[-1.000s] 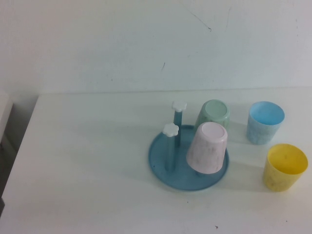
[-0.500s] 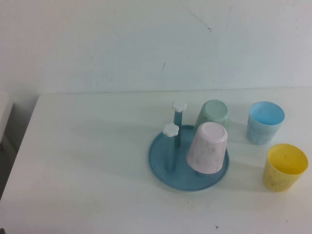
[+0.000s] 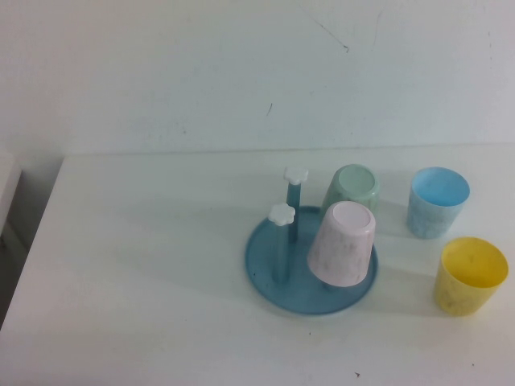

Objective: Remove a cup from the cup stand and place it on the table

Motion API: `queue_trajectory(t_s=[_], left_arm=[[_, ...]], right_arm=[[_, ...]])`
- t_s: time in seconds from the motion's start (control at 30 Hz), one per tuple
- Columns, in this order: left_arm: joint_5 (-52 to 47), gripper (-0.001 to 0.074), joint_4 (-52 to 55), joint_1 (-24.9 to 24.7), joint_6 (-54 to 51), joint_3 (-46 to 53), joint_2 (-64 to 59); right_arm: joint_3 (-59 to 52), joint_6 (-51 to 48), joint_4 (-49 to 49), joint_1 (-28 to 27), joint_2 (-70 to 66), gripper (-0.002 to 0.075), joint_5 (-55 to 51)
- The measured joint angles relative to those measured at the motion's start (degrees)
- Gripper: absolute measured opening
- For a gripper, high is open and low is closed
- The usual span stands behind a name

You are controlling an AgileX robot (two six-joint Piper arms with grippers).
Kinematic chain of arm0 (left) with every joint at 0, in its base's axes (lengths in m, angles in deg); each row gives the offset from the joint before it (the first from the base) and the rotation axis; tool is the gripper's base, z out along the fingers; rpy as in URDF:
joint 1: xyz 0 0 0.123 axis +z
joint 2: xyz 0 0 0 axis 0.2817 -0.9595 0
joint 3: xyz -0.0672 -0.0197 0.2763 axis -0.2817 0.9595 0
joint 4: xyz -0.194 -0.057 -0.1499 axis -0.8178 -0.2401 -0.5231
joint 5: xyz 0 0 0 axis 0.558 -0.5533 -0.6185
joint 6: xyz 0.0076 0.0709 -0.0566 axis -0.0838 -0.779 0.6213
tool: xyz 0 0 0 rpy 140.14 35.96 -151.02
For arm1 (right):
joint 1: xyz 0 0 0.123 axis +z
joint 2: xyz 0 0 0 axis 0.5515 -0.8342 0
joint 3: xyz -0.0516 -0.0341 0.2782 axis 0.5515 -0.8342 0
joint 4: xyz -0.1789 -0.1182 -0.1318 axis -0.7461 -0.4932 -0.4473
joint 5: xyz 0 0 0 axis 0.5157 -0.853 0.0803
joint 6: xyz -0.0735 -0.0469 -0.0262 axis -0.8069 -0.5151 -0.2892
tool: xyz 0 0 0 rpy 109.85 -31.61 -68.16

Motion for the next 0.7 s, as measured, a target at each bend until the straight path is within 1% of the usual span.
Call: queue_trajectory(t_s=[0.23, 0.7], left_arm=[[-0.5, -0.0002, -0.3, 0.0, -2.5, -0.1, 0.0], [-0.7, -0.0002, -0.5, -0.8, -2.5, -0.1, 0.0]], right_arm=[[0.0, 0.1, 0.0, 0.0, 0.0, -0.0002, 0.0], [0.0, 0.2, 0.0, 0.0, 0.0, -0.0002, 0.0]])
